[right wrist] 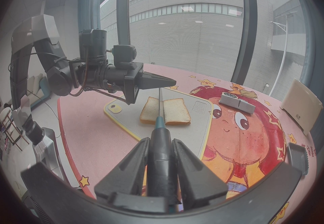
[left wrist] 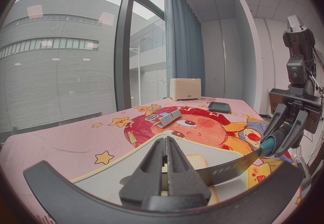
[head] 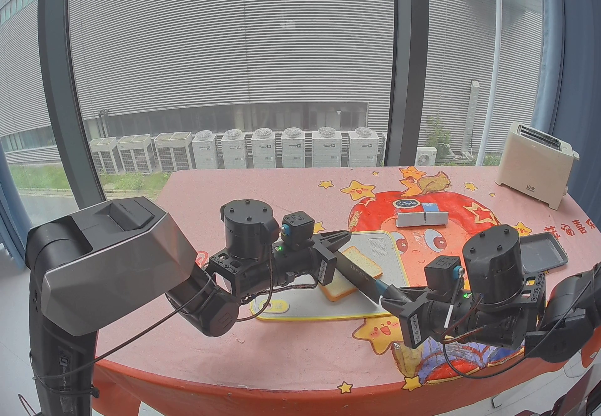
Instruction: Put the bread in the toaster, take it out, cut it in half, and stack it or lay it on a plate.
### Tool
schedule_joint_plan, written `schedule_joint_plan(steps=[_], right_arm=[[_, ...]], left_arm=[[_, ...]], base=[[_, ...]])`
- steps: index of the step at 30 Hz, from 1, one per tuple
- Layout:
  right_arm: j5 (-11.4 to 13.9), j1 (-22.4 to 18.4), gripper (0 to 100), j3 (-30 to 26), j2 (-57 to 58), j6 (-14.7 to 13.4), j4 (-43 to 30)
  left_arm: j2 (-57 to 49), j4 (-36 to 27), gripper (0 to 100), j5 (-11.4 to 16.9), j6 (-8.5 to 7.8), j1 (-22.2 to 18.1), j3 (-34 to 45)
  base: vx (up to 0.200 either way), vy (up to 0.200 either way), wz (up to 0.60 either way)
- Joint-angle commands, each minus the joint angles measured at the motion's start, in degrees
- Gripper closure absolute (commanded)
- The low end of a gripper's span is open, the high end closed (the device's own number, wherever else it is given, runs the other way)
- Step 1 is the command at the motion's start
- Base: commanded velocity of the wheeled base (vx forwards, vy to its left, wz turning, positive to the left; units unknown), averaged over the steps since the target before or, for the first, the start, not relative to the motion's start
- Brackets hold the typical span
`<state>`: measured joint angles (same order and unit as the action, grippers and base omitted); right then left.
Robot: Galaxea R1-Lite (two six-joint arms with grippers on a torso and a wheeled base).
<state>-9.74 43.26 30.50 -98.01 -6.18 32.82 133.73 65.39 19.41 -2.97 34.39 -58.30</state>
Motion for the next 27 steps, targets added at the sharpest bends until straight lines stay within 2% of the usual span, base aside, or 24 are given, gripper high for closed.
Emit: schedule_joint_plan(steps=[1,6,27], right_arm=[[0.0,0.0,100,-0.4,-0.9,0.0,-0.2],[0.1,0.0,100,-0.3,-1.2,0.0,-0.1],[0.1,0.9,100,-0.1,1.7,0.0,-1.3]], left_arm=[[-0.1,-0.4,100,0.0,0.16,-0.2,-0.6],[-2.2,-2.4,100,0.0,0.16,-0.4,-1.1],[-1.7,-1.9,100,-0.1,-0.01,-0.1,-0.3]], base=[[0.0,0.0,0.0],[0.0,0.0,0.0],[0.0,0.0,0.0]])
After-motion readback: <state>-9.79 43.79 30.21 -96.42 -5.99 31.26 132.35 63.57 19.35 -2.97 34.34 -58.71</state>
